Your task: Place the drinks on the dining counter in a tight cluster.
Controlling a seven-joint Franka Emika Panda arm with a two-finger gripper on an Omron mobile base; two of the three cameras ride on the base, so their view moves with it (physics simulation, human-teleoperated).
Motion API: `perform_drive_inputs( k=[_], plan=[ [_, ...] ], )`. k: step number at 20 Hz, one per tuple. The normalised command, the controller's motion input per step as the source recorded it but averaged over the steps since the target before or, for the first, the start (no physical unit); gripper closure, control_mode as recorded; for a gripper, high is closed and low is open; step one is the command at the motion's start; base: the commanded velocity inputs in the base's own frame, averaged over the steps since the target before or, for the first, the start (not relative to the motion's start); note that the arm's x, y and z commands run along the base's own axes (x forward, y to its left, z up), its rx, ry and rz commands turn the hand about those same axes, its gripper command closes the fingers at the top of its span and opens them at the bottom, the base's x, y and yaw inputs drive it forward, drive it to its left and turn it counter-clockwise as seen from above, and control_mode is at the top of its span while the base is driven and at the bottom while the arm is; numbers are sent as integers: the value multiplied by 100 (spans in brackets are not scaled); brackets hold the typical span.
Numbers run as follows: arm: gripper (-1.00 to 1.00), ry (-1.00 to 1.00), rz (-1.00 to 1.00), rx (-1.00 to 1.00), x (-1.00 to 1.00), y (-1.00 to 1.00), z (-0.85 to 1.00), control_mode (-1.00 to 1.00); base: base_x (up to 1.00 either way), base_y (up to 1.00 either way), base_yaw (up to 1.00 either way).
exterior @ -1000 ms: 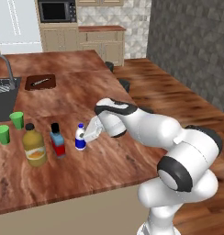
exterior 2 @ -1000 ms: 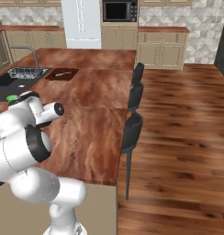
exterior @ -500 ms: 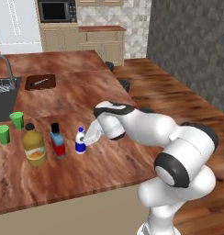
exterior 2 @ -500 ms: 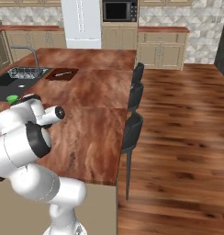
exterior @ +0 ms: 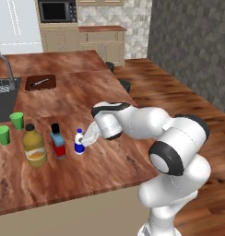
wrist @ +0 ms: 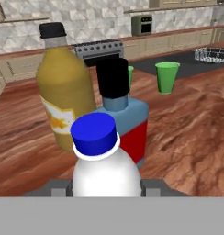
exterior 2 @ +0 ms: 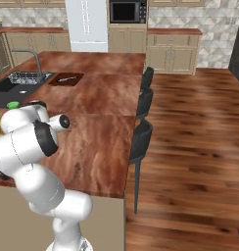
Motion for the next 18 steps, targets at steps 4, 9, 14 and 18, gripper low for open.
perform_drive_inputs(
  k=[4,9,14,18],
  plan=[
    [100,0,-4,-3,45,32,0,-100,0,0,0],
    [100,0,-1,0,5,17,-9,-100,0,0,0],
    [100,0,-1,0,6,0,-39,-100,0,0,0],
    [100,0,0,0,13,0,-25,-100,0,0,0]
  ],
)
